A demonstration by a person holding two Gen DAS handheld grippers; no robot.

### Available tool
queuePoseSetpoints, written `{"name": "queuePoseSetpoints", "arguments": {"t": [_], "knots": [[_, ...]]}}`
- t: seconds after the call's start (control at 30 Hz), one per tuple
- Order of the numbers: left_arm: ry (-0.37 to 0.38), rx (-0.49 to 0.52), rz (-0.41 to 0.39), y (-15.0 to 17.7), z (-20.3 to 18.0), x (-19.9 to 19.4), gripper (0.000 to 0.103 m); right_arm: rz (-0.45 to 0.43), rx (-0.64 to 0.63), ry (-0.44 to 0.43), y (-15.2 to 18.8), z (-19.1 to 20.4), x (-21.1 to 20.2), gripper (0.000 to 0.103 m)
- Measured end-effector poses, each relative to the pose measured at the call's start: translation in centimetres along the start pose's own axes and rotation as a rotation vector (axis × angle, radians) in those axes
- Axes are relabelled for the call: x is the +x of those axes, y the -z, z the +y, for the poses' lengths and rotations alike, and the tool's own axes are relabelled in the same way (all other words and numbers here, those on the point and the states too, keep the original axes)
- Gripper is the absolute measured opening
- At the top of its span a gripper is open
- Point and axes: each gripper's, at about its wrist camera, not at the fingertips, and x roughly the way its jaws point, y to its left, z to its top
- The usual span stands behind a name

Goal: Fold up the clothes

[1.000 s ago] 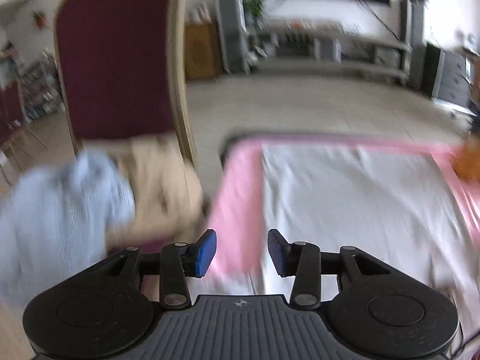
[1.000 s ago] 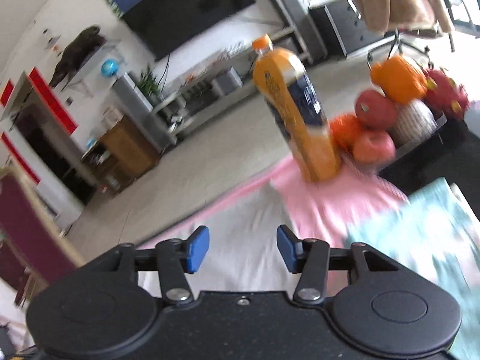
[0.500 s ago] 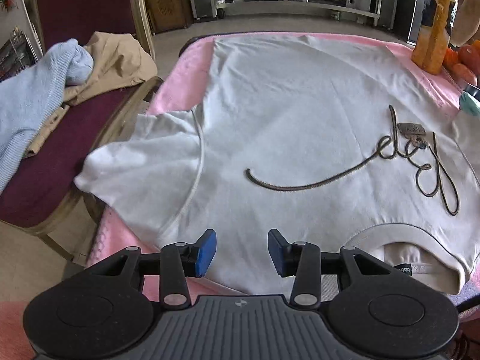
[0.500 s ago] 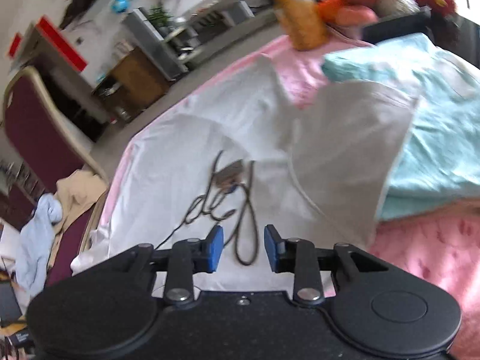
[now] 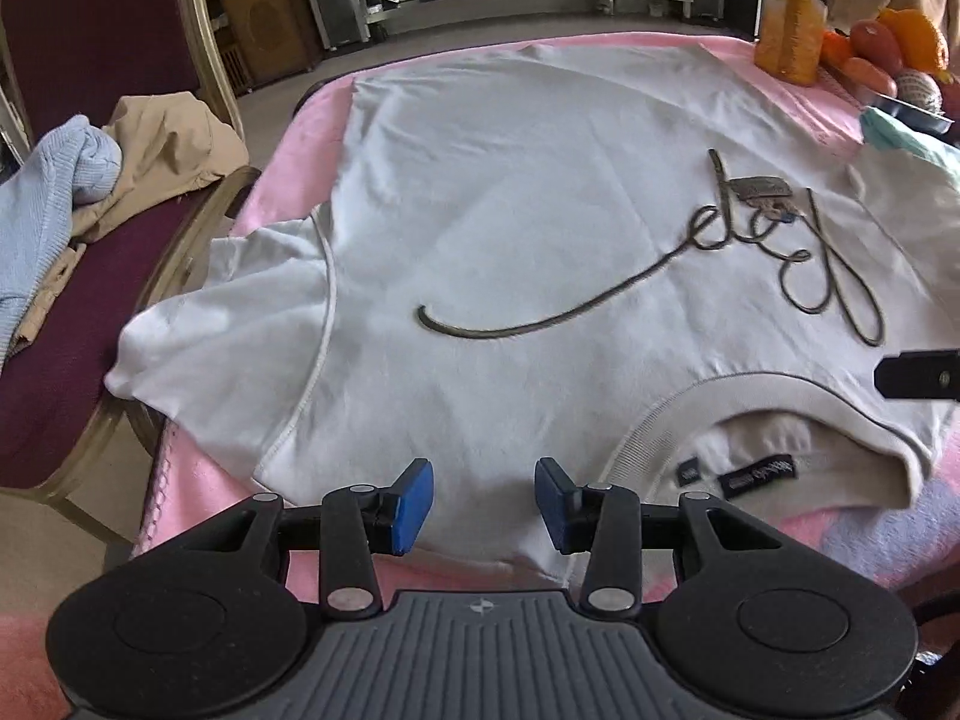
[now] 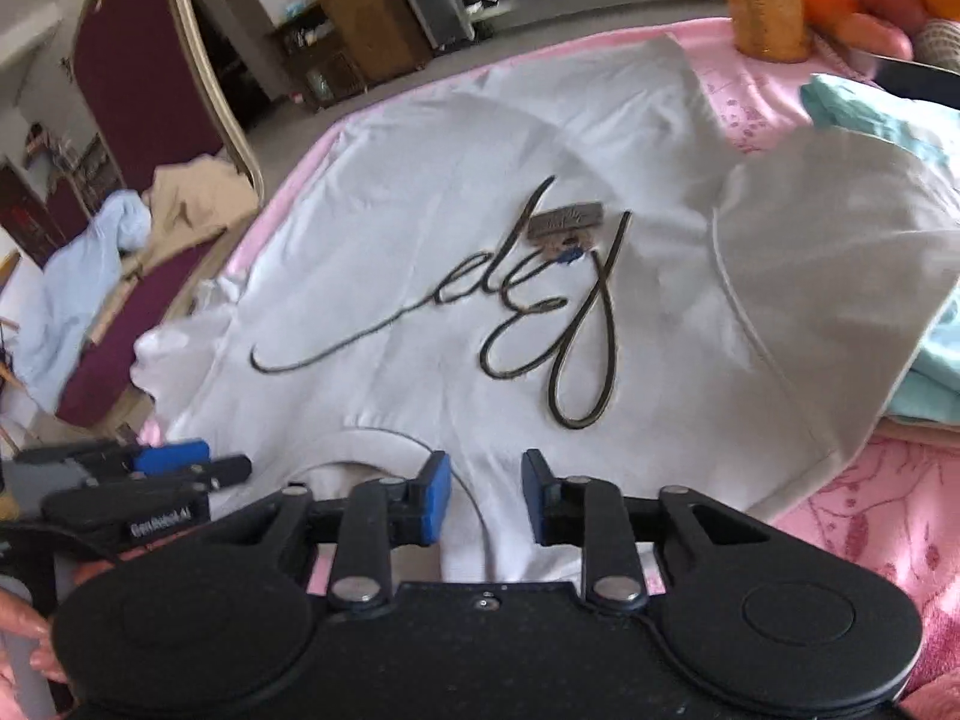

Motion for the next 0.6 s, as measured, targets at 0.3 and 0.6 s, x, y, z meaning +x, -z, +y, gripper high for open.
{"name": "queuePoseSetpoints", "arguments": {"t": [0.3, 0.6], "knots": [[-0.006, 0.031, 0.003, 1.2, 0.1, -1.6, 0.040, 0.100, 0.000, 0.061, 2.5, -0.6, -1.5, 0.021], [0.021, 0.003, -0.051, 0.4, -0.6, -1.4, 0.041, -0.008, 0.142, 0.044, 2.1, -2.8, -2.2, 0.022]]}}
